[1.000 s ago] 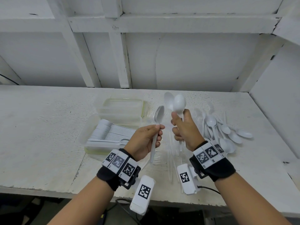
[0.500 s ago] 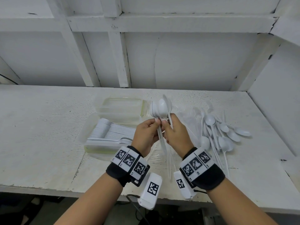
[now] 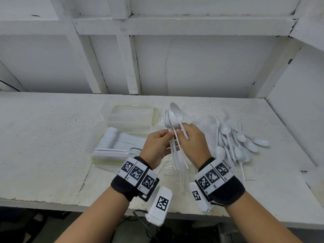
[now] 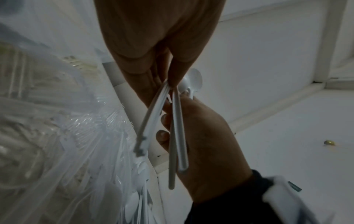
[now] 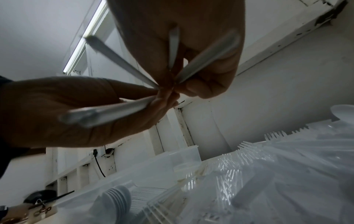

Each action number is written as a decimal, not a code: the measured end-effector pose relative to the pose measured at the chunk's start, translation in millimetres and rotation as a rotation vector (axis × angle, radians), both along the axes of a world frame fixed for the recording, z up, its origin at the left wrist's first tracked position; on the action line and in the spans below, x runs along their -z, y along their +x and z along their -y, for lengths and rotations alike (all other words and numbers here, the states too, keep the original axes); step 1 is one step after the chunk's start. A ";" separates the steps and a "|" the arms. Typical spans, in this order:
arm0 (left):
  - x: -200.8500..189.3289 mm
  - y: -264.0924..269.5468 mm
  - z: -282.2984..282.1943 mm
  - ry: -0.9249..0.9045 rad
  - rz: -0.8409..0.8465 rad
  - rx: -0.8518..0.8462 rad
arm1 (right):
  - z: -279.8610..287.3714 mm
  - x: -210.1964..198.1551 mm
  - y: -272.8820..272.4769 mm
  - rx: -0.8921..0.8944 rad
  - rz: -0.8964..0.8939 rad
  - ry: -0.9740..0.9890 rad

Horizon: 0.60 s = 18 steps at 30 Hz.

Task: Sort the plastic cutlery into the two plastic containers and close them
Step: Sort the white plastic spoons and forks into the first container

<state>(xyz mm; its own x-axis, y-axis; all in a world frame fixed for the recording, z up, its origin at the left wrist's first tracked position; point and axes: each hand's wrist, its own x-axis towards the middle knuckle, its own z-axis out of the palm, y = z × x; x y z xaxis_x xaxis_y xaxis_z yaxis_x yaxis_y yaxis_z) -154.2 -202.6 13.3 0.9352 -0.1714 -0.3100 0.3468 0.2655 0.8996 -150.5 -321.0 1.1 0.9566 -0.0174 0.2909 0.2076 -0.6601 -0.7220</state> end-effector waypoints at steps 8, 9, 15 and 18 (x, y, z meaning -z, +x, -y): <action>2.6 3.8 0.7 0.058 -0.085 -0.011 | -2.2 5.1 1.5 0.004 -0.163 0.057; 3.7 3.9 1.2 0.059 -0.091 -0.009 | -2.4 5.2 2.0 0.003 -0.170 0.052; 10.2 6.0 5.3 0.088 -0.095 -0.037 | -3.7 4.2 10.2 0.002 -0.213 0.090; 9.7 9.8 5.0 0.076 -0.100 -0.066 | -3.7 3.3 14.5 0.046 -0.145 0.122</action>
<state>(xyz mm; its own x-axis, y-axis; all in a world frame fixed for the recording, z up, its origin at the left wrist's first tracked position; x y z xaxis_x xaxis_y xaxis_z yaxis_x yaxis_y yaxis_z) -144.4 -207.5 3.6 0.9076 -0.0831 -0.4116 0.4195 0.2229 0.8800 -136.0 -317.3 -2.2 0.9857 -0.0884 0.1432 0.0673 -0.5725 -0.8171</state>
